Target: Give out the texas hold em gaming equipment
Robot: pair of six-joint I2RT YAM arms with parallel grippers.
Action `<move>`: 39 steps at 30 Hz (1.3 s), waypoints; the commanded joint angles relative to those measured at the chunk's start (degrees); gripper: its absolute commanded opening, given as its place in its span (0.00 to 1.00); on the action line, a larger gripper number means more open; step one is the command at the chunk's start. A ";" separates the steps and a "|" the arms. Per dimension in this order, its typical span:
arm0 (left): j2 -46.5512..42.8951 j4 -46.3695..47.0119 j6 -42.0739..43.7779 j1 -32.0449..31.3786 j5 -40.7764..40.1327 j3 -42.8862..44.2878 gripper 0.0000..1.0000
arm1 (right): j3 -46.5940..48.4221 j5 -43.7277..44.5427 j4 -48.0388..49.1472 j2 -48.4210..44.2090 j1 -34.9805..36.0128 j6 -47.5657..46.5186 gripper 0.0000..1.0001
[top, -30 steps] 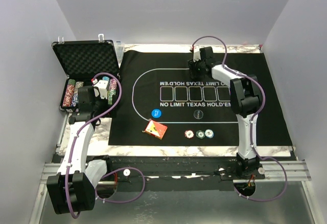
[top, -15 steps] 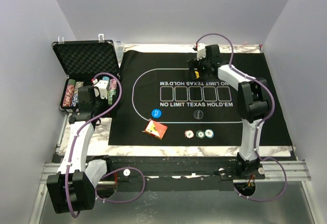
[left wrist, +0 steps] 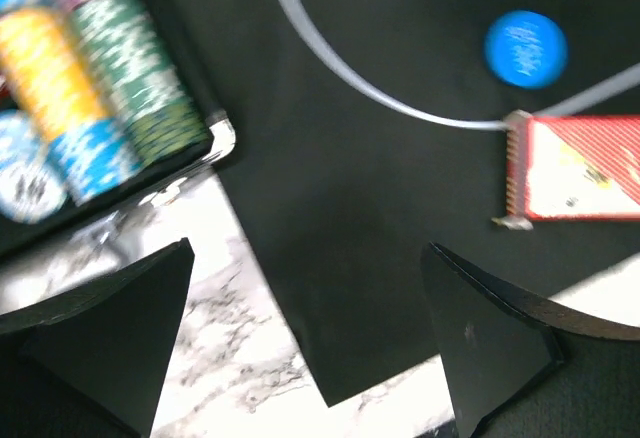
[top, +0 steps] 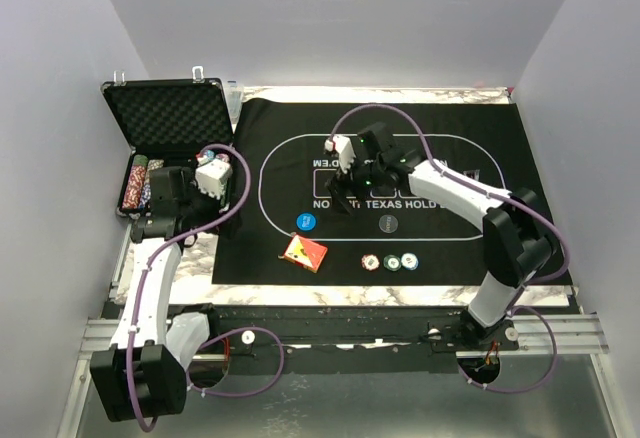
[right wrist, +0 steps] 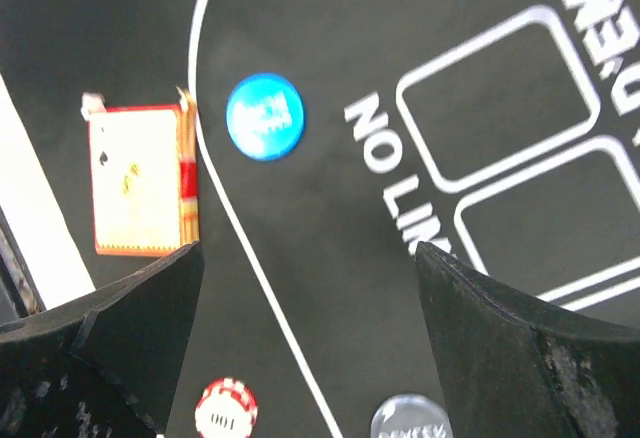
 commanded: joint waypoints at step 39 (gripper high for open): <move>41.85 -5.83 50.00 -52.92 -7.53 13.81 0.85 | -18.36 1.75 -0.49 -19.40 -28.83 2.88 0.91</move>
